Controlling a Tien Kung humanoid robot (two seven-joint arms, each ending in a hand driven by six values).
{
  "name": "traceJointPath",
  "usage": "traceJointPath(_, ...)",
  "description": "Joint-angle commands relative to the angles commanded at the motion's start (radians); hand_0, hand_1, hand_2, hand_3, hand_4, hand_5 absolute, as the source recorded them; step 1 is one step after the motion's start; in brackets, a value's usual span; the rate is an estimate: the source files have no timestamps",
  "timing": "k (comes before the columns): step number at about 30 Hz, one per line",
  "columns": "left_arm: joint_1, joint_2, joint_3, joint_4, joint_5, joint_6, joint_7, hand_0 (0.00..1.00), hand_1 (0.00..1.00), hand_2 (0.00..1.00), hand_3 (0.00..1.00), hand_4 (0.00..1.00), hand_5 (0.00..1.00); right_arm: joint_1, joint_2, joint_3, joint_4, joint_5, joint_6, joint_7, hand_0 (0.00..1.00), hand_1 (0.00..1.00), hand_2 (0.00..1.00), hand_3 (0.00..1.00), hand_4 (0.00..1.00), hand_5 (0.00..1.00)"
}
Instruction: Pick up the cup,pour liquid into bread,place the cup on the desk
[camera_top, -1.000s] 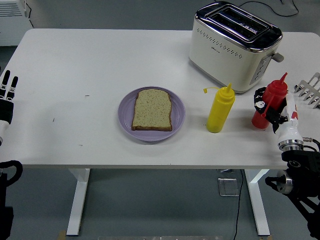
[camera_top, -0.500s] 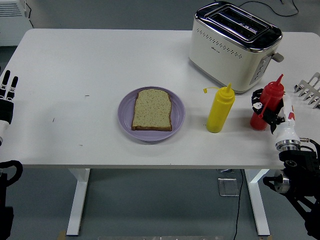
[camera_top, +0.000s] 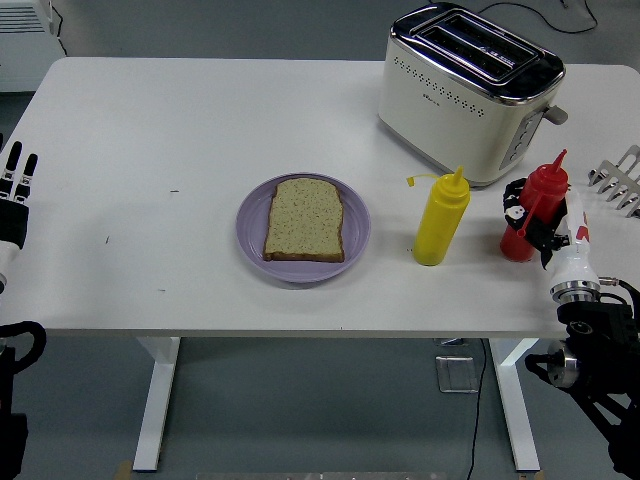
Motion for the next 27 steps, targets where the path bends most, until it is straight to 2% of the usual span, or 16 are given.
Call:
traceJointPath(10,0.001,0.0,0.003,0.0,0.0,0.0,0.0,0.787,0.744,0.743,0.702,0.515,0.998,-0.007,-0.002,-0.002,-0.005,0.003,-0.009,0.011,0.309,0.286,0.357,0.396,0.491,0.002)
traceJointPath(11,0.002,0.0,0.003,0.0,0.0,0.0,0.0,0.789,0.744,0.744,0.702,0.515,0.998,-0.008,-0.003,-0.003,-0.006,0.004,-0.011,0.012,0.338,0.373,0.409,0.404,0.481,0.002)
traceJointPath(16,0.004,0.0,0.004,0.0,0.001,0.0,0.0,0.789,0.744,0.744,0.702,0.515,0.998,-0.012,-0.004,-0.003,-0.008,0.0,-0.01,0.013,0.338,0.373,0.409,0.404,0.481,0.002)
traceJointPath(17,0.005,0.0,0.004,0.0,0.001,0.0,0.0,0.791,0.746,0.745,0.701,0.514,0.996,-0.013,-0.004,-0.003,-0.009,-0.002,-0.008,0.011,0.497,0.488,0.501,0.45,0.493,0.057)
traceJointPath(22,0.005,0.0,0.006,0.0,0.001,0.0,0.0,0.791,0.746,0.745,0.701,0.514,0.996,-0.014,-0.003,-0.008,-0.011,-0.027,0.012,-0.004,0.497,0.488,0.501,0.45,0.493,0.057)
traceJointPath(23,0.005,0.0,0.005,0.0,0.001,0.0,0.0,0.793,0.748,0.746,0.702,0.514,0.996,-0.014,-0.003,-0.009,-0.011,-0.032,0.015,-0.006,0.699,0.637,0.625,0.603,0.603,0.152)
traceJointPath(27,0.003,0.0,0.003,0.0,0.001,0.0,0.0,0.793,0.748,0.746,0.702,0.514,0.996,-0.013,-0.004,-0.008,-0.012,-0.047,0.017,-0.016,0.699,0.637,0.625,0.603,0.603,0.152)
